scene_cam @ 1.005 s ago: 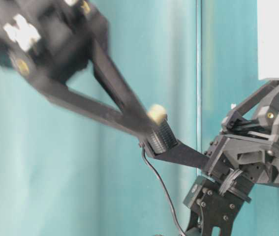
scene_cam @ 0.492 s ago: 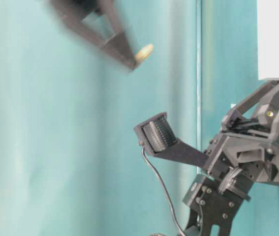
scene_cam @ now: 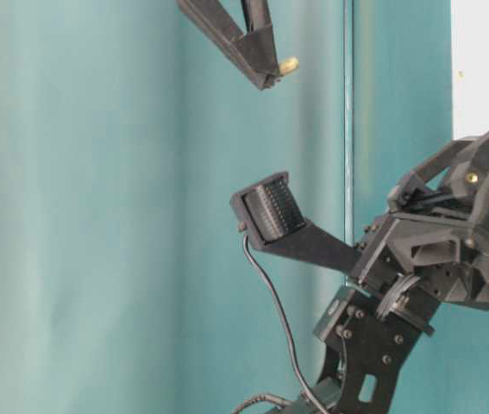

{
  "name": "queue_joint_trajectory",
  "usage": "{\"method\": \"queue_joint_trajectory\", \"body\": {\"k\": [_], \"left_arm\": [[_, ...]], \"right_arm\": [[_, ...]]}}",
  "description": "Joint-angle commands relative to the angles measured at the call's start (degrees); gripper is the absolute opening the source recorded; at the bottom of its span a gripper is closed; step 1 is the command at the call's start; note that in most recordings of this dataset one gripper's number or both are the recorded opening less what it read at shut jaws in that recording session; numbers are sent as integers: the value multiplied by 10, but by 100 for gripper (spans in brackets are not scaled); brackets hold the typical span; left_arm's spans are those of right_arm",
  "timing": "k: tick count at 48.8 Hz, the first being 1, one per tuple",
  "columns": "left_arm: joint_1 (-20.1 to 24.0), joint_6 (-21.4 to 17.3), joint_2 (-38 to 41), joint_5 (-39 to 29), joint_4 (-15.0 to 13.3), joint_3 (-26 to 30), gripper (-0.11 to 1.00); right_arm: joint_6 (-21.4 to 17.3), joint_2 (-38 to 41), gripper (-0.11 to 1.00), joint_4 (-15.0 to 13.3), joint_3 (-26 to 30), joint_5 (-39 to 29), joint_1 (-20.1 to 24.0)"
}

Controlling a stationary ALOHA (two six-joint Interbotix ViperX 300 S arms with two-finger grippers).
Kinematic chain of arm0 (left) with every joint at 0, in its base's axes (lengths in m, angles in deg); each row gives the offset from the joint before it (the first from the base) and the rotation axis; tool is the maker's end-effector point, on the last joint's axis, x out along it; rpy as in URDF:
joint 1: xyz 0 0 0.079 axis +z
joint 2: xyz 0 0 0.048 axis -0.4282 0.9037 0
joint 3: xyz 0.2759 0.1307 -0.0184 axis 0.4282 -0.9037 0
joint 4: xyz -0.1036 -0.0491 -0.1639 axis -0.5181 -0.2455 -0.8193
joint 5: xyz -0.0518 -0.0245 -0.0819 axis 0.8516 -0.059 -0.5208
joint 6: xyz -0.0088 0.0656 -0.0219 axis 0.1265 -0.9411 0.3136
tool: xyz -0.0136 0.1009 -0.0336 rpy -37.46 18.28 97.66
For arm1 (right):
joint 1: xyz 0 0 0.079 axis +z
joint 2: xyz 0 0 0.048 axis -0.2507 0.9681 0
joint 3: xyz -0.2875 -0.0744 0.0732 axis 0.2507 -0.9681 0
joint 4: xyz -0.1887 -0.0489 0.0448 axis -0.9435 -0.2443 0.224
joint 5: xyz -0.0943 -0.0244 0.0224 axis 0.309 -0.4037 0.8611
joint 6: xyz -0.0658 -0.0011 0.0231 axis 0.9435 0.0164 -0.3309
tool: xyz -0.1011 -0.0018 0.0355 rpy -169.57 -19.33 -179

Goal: Move the wooden board into place and insert the rod into its hole.
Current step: 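Carry the dowel with the right gripper over the board's hole, then lower the dowel into the hole while the left gripper holds the board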

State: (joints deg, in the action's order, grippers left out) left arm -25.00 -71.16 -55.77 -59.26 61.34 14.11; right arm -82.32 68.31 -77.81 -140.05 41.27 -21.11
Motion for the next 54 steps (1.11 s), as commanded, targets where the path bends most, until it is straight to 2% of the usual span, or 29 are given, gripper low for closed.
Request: {"method": "queue_joint_trajectory", "body": {"k": [1, 6, 15, 35, 54], "left_arm": [[-2, 1, -12, -4, -2, 11, 70], [-3, 1, -11, -4, -2, 11, 62], [-2, 1, -11, -4, -2, 11, 20], [-2, 2, -11, -30, -2, 12, 21], [-2, 2, -10, -30, -2, 12, 21]], "right_arm": [[1, 5, 9, -1, -3, 40, -4], [1, 20, 9, -1, -10, 72, -5], [3, 54, 9, -1, -14, 119, -5], [50, 144, 9, 11, -33, 226, -10], [57, 200, 9, 11, -18, 234, -10]]}}
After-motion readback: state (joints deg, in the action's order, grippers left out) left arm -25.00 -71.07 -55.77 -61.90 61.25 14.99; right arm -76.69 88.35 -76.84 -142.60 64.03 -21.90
